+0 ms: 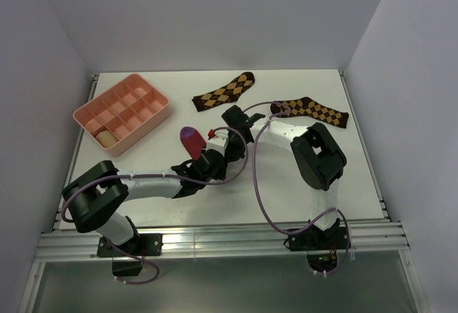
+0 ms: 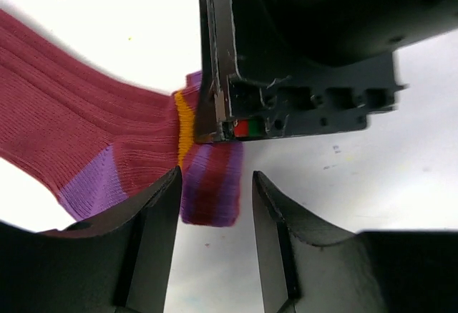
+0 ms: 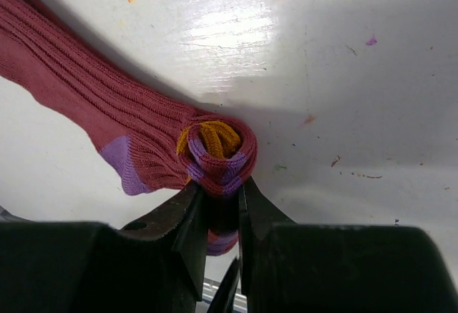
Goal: Roll the socks
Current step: Roll the sock at the center of the board.
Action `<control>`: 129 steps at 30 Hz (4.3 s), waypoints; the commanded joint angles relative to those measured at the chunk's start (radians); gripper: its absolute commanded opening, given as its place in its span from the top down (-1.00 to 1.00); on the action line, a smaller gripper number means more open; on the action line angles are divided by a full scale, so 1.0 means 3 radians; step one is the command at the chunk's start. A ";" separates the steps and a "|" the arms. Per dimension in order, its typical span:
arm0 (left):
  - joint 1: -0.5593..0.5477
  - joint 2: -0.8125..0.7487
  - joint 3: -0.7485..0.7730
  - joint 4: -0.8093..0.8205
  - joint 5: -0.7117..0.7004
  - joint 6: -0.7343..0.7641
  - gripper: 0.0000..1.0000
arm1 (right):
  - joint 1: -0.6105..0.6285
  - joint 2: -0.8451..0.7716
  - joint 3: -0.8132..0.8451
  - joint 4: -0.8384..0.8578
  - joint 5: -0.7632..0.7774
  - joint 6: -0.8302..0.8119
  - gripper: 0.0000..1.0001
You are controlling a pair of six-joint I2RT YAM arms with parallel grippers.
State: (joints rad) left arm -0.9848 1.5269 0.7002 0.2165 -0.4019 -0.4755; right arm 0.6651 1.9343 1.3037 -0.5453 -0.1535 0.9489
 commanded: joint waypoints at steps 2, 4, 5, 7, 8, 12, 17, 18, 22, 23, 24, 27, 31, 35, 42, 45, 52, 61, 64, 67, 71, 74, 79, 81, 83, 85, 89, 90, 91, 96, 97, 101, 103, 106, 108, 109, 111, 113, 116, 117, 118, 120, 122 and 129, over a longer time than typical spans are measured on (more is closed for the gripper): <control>-0.0138 0.0223 0.0156 0.0112 -0.0424 0.0220 0.03 | 0.0017 0.0067 0.0047 -0.0238 0.0026 -0.0044 0.99; -0.0184 0.0325 0.0171 0.0158 -0.0455 0.0265 0.03 | 0.0017 0.0067 0.0026 -0.0228 0.0006 -0.0054 0.98; -0.0199 0.0366 0.0197 0.0163 -0.0450 0.0296 0.05 | 0.0017 0.0067 0.0026 -0.0228 -0.0005 -0.0054 0.98; -0.0240 0.0438 0.0238 0.0158 -0.0450 0.0322 0.10 | 0.0017 0.0062 0.0021 -0.0222 -0.0010 -0.0059 0.96; -0.0256 0.0509 0.0284 0.0138 -0.0455 0.0347 0.13 | 0.0017 0.0062 0.0016 -0.0217 -0.0030 -0.0064 0.95; -0.0317 0.0612 0.0330 0.0061 -0.0460 0.0302 0.50 | 0.0012 0.0036 -0.0065 -0.0111 -0.0102 -0.0059 0.87; -0.0317 0.0566 0.0330 -0.0046 -0.0419 0.0230 0.93 | -0.0049 -0.0071 -0.0260 0.0069 -0.0214 -0.0029 0.76; -0.0317 0.0556 0.0335 -0.0057 -0.0384 0.0215 0.99 | -0.0059 -0.0097 -0.0301 0.0165 -0.0255 -0.0019 0.66; -0.0251 0.0428 0.0284 -0.0093 -0.0113 0.0021 0.99 | -0.0146 -0.0372 -0.0571 0.0579 -0.0383 0.0043 0.29; -0.0185 0.0392 0.0269 -0.0113 -0.0037 -0.0035 0.99 | -0.0161 -0.0439 -0.0683 0.0752 -0.0368 0.0058 0.23; -0.0139 0.0367 0.0259 -0.0123 0.0045 -0.0086 0.99 | -0.0172 -0.0581 -0.0740 0.0845 -0.0342 0.0053 0.08; 0.0056 0.0223 0.0167 -0.0052 0.0505 -0.0260 0.99 | -0.0192 -0.0827 -0.0919 0.1086 -0.0230 0.0084 -0.17; 0.0337 0.0147 0.0075 -0.0036 0.1083 -0.0612 0.99 | -0.0233 -0.1068 -0.1144 0.1326 -0.0102 0.0191 -0.31; 0.0633 0.0172 -0.0063 0.0091 0.1649 -0.0889 0.99 | -0.0243 -0.1227 -0.1394 0.1546 0.0016 0.0273 -0.36; 0.1012 0.0325 -0.0309 0.0464 0.2351 -0.1370 0.99 | -0.0223 -0.1151 -0.1585 0.1808 0.0001 0.0380 -0.38; 0.1099 0.0397 -0.0360 0.0531 0.2479 -0.1498 0.99 | -0.0182 -0.1048 -0.1569 0.1961 -0.0010 0.0406 -0.38; 0.1268 0.0576 -0.0371 0.0460 0.2602 -0.1651 0.99 | -0.0116 -0.0828 -0.1467 0.2017 -0.0010 0.0432 -0.36; 0.1365 0.0699 -0.0386 0.0459 0.2710 -0.1759 0.99 | 0.0002 -0.0644 -0.1375 0.1848 0.0123 0.0426 -0.30; 0.1401 0.0714 -0.0437 0.0505 0.2766 -0.1800 0.99 | 0.0007 -0.0583 -0.1344 0.1767 0.0174 0.0426 -0.24; 0.1447 0.0709 -0.0503 0.0551 0.2802 -0.1836 0.99 | 0.0007 -0.0532 -0.1309 0.1665 0.0215 0.0432 -0.08; 0.1483 0.0632 -0.0514 0.0536 0.2741 -0.1785 0.85 | 0.0007 -0.0501 -0.1227 0.1420 0.0256 0.0391 0.54; 0.1483 0.0510 -0.0463 0.0424 0.2623 -0.1683 0.61 | 0.0007 -0.0450 -0.1074 0.1165 0.0277 0.0350 0.83; 0.1457 0.0142 -0.0401 0.0194 0.2353 -0.1402 0.28 | 0.0007 -0.0363 -0.0849 0.0837 0.0266 0.0304 1.00; 0.1401 -0.0052 -0.0381 0.0127 0.2143 -0.1239 0.19 | 0.0012 -0.0317 -0.0767 0.0658 0.0277 0.0283 1.00; 0.1274 -0.0195 -0.0350 -0.0015 0.1792 -0.1110 0.11 | 0.0012 -0.0271 -0.0644 0.0469 0.0282 0.0258 1.00; 0.1060 -0.0390 -0.0289 -0.0138 0.1485 -0.0880 0.07 | 0.0012 -0.0230 -0.0491 0.0330 0.0287 0.0227 1.00; 0.0548 -0.0564 -0.0156 -0.0210 0.0697 -0.0456 -0.02 | 0.0012 -0.0113 -0.0301 0.0085 0.0231 0.0171 1.00; 0.0446 -0.0549 -0.0105 -0.0215 0.0402 -0.0318 -0.02 | 0.0017 -0.0107 -0.0281 0.0074 0.0205 0.0161 1.00; 0.0273 -0.0524 -0.0069 -0.0231 0.0272 -0.0261 -0.03 | 0.0012 -0.0097 -0.0255 0.0069 0.0195 0.0145 1.00; -0.0056 -0.0192 0.0125 -0.0216 -0.0245 0.0060 -0.05 | 0.0017 -0.0066 -0.0219 0.0059 0.0139 0.0125 0.98; -0.0137 -0.0130 0.0156 -0.0210 -0.0402 0.0092 -0.05 | 0.0017 -0.0056 -0.0214 0.0059 0.0123 0.0120 0.96; -0.0302 0.0161 0.0289 -0.0185 -0.0649 0.0260 -0.04 | 0.0017 -0.0051 -0.0204 0.0054 0.0108 0.0109 0.94; -0.0363 0.0305 0.0325 -0.0200 -0.0721 0.0307 -0.04 | 0.0017 -0.0046 -0.0199 0.0054 0.0103 0.0104 0.94; -0.0424 0.0438 0.0330 -0.0205 -0.0752 0.0332 -0.02 | 0.0017 -0.0046 -0.0204 0.0064 0.0087 0.0109 0.93; -0.0435 0.0535 0.0345 -0.0225 -0.0747 0.0292 -0.02 | 0.0017 -0.0041 -0.0209 0.0074 0.0067 0.0125 0.93; -0.0435 0.0571 0.0355 -0.0276 -0.0747 0.0271 0.01 | 0.0017 -0.0041 -0.0209 0.0084 0.0062 0.0125 0.92; -0.0435 0.0693 0.0366 -0.0348 -0.0772 0.0179 0.03 | 0.0017 -0.0046 -0.0224 0.0105 0.0041 0.0130 0.89; -0.0435 0.0785 0.0361 -0.0430 -0.0813 0.0072 0.15 | 0.0017 -0.0061 -0.0229 0.0146 0.0016 0.0130 0.84; -0.0435 0.0887 0.0356 -0.0532 -0.0844 -0.0046 0.38 | 0.0012 -0.0102 -0.0260 0.0212 0.0001 0.0130 0.66; -0.0435 0.0903 0.0351 -0.0558 -0.0839 -0.0071 0.45 | 0.0012 -0.0117 -0.0296 0.0243 -0.0025 0.0135 0.59; -0.0435 0.0908 0.0345 -0.0573 -0.0829 -0.0097 0.63 | 0.0007 -0.0163 -0.0316 0.0319 -0.0040 0.0140 0.56; -0.0430 0.0873 0.0320 -0.0568 -0.0742 -0.0143 0.85 | 0.0002 -0.0214 -0.0393 0.0416 -0.0091 0.0166 0.39; -0.0414 0.0781 0.0284 -0.0563 -0.0680 -0.0169 0.99 | -0.0023 -0.0311 -0.0459 0.0559 -0.0143 0.0186 0.28; -0.0154 0.0316 0.0070 -0.0517 -0.0175 -0.0368 0.99 | -0.0115 -0.0725 -0.0608 0.0958 -0.0107 0.0247 -0.24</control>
State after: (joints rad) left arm -1.0782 1.6707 0.7734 0.1478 -0.6006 -0.5194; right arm 0.6460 1.8175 1.1324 -0.3477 -0.1928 1.0100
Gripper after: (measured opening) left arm 0.037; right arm 0.583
